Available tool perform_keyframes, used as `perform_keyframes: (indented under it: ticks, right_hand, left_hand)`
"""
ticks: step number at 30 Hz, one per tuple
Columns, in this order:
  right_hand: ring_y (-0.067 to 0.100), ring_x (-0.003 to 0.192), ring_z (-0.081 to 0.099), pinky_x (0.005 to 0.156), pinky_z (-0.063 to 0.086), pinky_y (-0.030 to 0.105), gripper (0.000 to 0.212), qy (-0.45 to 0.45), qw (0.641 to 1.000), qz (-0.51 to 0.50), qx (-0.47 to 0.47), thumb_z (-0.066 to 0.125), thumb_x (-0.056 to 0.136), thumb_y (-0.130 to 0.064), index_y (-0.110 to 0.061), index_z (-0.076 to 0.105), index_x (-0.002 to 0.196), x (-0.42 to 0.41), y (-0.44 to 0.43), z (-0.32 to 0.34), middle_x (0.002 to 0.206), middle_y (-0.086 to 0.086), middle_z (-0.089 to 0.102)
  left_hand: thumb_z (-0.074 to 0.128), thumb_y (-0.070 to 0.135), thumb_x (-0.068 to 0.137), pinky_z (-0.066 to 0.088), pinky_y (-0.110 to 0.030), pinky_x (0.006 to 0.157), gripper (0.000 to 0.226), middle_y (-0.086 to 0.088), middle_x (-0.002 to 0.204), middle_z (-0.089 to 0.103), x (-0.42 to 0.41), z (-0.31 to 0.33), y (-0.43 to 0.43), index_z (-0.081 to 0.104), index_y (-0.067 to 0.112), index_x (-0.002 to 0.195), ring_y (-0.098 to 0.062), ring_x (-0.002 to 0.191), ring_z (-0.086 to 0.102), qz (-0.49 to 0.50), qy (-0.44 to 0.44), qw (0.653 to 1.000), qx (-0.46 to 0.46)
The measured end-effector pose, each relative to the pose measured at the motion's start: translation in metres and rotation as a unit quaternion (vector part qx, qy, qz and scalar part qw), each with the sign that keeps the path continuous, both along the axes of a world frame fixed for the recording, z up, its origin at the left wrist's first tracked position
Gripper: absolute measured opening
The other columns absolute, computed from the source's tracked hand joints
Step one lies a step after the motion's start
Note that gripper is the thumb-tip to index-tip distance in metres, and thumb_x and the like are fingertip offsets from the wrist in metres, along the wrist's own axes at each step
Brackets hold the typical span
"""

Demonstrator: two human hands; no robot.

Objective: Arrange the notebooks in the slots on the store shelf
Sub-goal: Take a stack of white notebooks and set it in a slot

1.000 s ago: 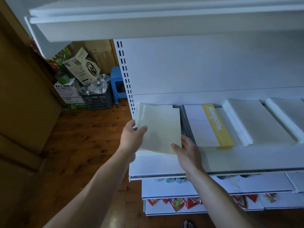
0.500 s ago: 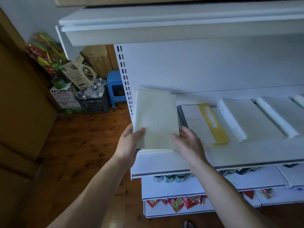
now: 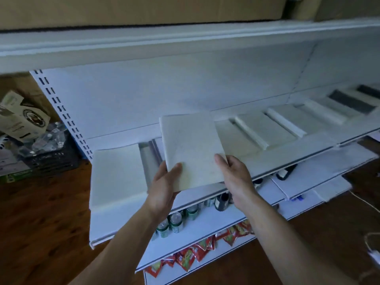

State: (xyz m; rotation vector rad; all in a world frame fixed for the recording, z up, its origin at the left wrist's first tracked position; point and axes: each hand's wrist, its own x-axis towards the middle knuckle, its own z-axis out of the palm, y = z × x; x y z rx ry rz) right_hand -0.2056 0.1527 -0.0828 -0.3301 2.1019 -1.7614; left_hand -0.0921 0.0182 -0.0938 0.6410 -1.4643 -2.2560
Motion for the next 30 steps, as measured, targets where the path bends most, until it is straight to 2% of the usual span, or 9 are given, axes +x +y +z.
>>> perform_keyframes:
  ticks: [3,5,9,12,16,19,23,26,30]
  right_hand:
    - [0.017,0.063,0.040,0.056,0.030,0.028,0.041,0.030,0.999,-0.040,0.015,0.051,0.096,-0.042,-0.004,0.050,0.080,-0.035,0.060,0.003,0.070,0.007,0.043]
    - [0.021,0.068,0.047,0.060,0.034,0.032,0.046,0.038,0.997,-0.064,0.024,0.051,0.095,-0.045,0.000,0.053,0.087,-0.064,0.103,0.003,0.075,0.010,0.050]
    - [0.026,0.090,0.062,0.079,0.049,0.040,0.036,0.047,0.993,-0.108,0.027,0.050,0.095,-0.046,-0.012,0.062,0.093,-0.123,0.194,0.003,0.100,0.011,0.064]
    - [0.025,0.088,0.061,0.072,0.047,0.037,0.027,0.048,0.990,-0.134,0.022,0.048,0.097,-0.042,-0.018,0.060,0.091,-0.158,0.255,0.002,0.093,0.006,0.064]
    - [0.012,0.073,0.057,0.056,0.042,0.026,0.025,0.033,0.983,-0.178,0.019,0.047,0.099,-0.037,-0.017,0.060,0.099,-0.195,0.310,-0.003,0.083,-0.004,0.062]
    - [0.019,0.070,0.056,0.061,0.044,0.034,0.026,0.023,0.979,-0.201,0.013,0.048,0.098,-0.040,-0.017,0.060,0.093,-0.222,0.340,-0.008,0.081,0.003,0.061]
    - [0.018,0.071,0.057,0.061,0.044,0.034,0.025,0.012,0.974,-0.226,-0.006,0.050,0.097,-0.039,-0.018,0.061,0.089,-0.265,0.374,-0.017,0.085,0.007,0.064]
    - [0.015,0.077,0.060,0.062,0.045,0.028,0.021,0.015,0.972,-0.234,-0.006,0.049,0.098,-0.038,-0.021,0.061,0.091,-0.312,0.396,-0.022,0.088,-0.001,0.066]
    - [0.013,0.090,0.063,0.072,0.051,0.030,0.021,0.026,0.971,-0.236,0.007,0.049,0.098,-0.038,-0.022,0.062,0.100,-0.396,0.421,-0.026,0.095,-0.004,0.067]
  left_hand:
    - [0.051,0.019,0.099,0.053,-0.039,0.093,0.030,-0.004,0.122,0.067,-0.050,0.001,0.055,0.054,0.020,0.129,-0.023,0.112,0.063,-0.026,-0.004,0.999,-0.020]
    - [0.050,0.018,0.099,0.052,-0.041,0.094,0.030,-0.003,0.120,0.068,-0.086,0.001,0.097,0.055,0.020,0.129,-0.023,0.111,0.064,-0.034,-0.001,0.999,-0.027]
    - [0.049,0.022,0.099,0.053,-0.035,0.067,0.029,-0.010,0.111,0.068,-0.154,0.002,0.184,0.054,0.016,0.127,-0.029,0.093,0.063,-0.067,-0.013,0.997,-0.036]
    - [0.048,0.022,0.100,0.052,-0.032,0.060,0.029,-0.018,0.116,0.064,-0.197,0.004,0.243,0.052,0.014,0.127,-0.033,0.094,0.062,-0.095,-0.016,0.995,-0.023]
    - [0.049,0.022,0.100,0.054,-0.033,0.066,0.026,-0.007,0.114,0.066,-0.244,0.005,0.301,0.055,0.020,0.125,-0.027,0.092,0.063,-0.111,-0.036,0.993,-0.019]
    - [0.049,0.018,0.100,0.053,-0.041,0.088,0.026,-0.005,0.117,0.067,-0.279,0.003,0.329,0.056,0.018,0.125,-0.027,0.107,0.062,-0.119,-0.032,0.992,-0.029]
    - [0.050,0.020,0.099,0.053,-0.028,0.076,0.027,-0.001,0.113,0.068,-0.329,-0.006,0.361,0.056,0.018,0.126,-0.018,0.093,0.064,-0.140,-0.036,0.988,-0.051]
    - [0.058,0.024,0.094,0.050,-0.048,0.095,0.029,-0.002,0.117,0.068,-0.378,-0.014,0.382,0.059,0.020,0.123,-0.027,0.110,0.062,-0.145,-0.046,0.987,-0.048]
    - [0.054,0.021,0.096,0.047,-0.049,0.079,0.027,-0.016,0.110,0.064,-0.464,-0.022,0.408,0.057,0.016,0.123,-0.029,0.093,0.056,-0.130,-0.035,0.989,-0.056]
